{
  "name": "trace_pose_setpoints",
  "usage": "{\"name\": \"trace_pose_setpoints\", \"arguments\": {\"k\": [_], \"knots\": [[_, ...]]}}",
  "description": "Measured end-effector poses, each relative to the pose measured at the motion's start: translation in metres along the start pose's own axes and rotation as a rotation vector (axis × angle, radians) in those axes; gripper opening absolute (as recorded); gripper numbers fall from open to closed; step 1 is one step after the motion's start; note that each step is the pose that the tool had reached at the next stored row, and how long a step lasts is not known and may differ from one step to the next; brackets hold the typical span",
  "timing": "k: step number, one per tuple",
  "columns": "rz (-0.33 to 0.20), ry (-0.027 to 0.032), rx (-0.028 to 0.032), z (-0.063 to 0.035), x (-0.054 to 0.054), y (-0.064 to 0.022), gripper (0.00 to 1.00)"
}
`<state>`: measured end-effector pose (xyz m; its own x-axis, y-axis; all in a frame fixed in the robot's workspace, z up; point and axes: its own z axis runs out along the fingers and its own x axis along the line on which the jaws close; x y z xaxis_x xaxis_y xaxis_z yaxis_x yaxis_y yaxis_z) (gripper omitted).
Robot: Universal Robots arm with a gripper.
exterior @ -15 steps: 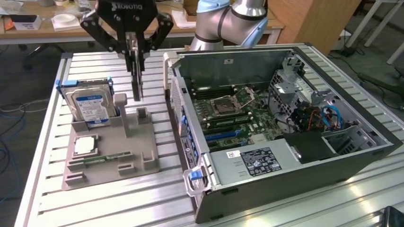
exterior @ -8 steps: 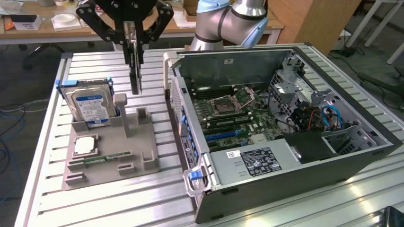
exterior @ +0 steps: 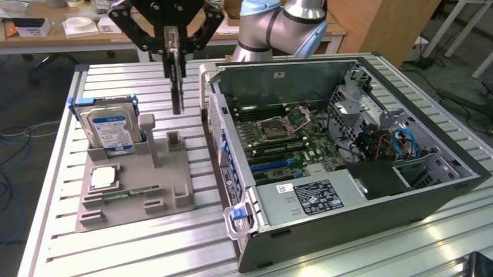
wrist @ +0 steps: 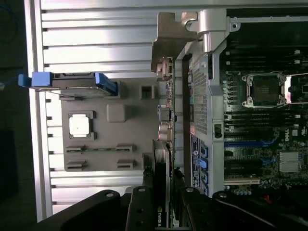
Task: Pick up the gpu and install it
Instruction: 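Pick up the gpu and move the gpu toward the slot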
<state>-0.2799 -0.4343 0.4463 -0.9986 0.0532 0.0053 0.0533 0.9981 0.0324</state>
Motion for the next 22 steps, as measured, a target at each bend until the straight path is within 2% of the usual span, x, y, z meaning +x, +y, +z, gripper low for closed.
{"name": "trace_pose_setpoints", "arguments": {"k": [22], "knots": [[0.0,0.0,0.0,0.0027,-0.1,0.0053,0.26]]}}
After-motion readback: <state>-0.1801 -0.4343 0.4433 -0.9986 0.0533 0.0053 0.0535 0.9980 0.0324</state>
